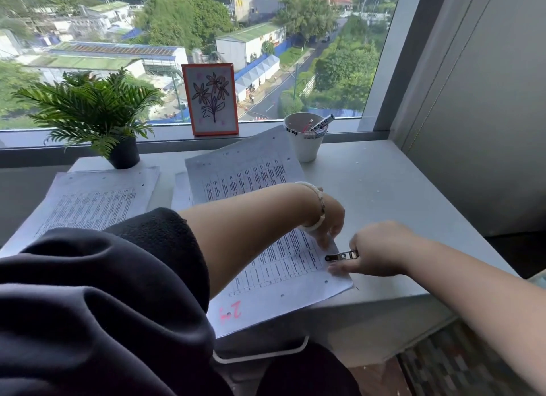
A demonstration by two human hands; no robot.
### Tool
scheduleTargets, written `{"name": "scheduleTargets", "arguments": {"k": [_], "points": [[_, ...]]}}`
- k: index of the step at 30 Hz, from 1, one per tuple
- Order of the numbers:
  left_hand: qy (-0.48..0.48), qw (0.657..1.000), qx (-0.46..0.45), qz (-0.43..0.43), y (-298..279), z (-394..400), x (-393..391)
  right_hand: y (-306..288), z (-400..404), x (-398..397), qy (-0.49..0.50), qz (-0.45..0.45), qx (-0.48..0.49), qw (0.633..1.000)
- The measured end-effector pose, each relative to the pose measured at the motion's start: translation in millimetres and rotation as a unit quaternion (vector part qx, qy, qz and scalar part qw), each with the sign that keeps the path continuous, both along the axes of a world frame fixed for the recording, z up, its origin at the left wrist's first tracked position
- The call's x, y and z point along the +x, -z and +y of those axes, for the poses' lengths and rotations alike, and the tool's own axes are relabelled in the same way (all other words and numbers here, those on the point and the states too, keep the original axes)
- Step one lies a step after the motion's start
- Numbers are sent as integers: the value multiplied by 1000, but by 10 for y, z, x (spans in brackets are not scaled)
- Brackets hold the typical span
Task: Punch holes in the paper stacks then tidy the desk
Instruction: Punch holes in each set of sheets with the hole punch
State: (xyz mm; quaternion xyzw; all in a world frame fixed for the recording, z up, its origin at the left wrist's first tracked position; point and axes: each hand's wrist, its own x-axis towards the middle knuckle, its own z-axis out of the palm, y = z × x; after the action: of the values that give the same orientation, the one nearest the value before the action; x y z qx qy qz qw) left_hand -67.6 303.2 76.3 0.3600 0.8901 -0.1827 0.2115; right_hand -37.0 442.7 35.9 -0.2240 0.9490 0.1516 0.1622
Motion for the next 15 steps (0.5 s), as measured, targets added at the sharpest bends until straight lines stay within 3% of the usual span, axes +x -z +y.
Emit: {"name": "scheduleTargets", "arguments": {"k": [15], "points": [[-18,999,15,-44,140,-1,25,63,-38,64,-19,30,6,999]]}}
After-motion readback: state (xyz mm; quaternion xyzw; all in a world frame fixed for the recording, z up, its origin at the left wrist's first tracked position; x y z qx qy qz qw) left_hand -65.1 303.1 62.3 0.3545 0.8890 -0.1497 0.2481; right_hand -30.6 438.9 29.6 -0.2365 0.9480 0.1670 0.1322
